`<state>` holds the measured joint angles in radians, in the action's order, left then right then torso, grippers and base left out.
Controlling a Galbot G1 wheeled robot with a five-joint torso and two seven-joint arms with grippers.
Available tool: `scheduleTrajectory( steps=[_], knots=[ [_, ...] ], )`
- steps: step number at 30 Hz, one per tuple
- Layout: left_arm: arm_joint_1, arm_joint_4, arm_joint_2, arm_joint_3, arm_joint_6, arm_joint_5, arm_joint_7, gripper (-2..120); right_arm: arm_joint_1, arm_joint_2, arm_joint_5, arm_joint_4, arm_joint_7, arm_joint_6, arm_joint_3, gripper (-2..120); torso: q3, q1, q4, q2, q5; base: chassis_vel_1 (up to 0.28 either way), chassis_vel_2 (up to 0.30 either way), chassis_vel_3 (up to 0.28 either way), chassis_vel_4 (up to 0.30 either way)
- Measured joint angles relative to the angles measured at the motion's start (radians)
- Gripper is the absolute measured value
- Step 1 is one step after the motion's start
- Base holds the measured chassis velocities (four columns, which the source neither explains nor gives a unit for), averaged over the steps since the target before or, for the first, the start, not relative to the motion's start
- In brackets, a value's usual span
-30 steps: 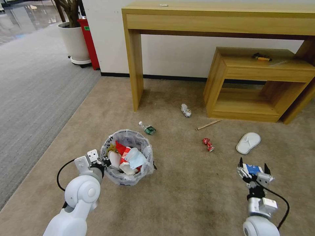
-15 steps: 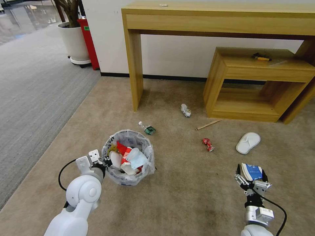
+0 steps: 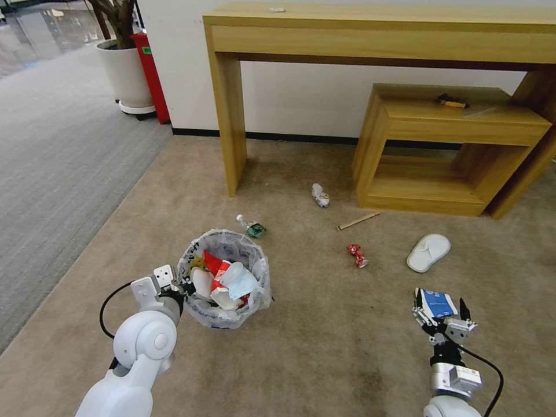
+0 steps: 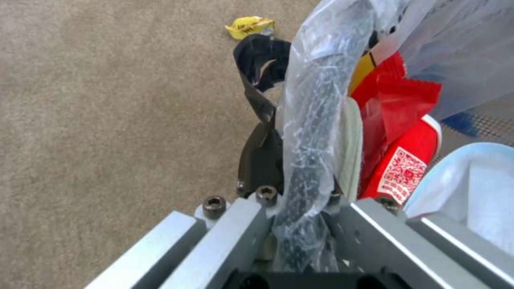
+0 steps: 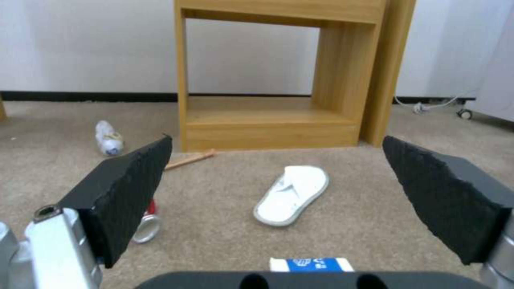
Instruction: Pick up the trash bin and place the garbage on the floor into it.
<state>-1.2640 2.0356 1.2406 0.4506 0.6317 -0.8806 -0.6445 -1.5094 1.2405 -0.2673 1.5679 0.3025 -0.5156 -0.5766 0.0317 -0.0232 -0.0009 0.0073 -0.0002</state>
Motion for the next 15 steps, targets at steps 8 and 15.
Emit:
scheduleTrajectory(
  steps=[8,15],
  knots=[
    [0.001,-0.006,0.01,-0.005,0.0,0.005,-0.001,0,-0.001,-0.004,-0.008,-0.016,-0.007,-0.015,-0.009,100,0.0,0.0,0.0003,0.0,0.0,-0.02,-0.022,0.031,0.042],
    [0.004,-0.011,0.017,-0.008,0.0,0.009,-0.001,0,0.003,-0.005,-0.009,-0.038,-0.013,-0.031,-0.014,100,0.0,0.0,0.0001,0.0,0.0,-0.139,-0.145,0.143,0.134]
  ],
)
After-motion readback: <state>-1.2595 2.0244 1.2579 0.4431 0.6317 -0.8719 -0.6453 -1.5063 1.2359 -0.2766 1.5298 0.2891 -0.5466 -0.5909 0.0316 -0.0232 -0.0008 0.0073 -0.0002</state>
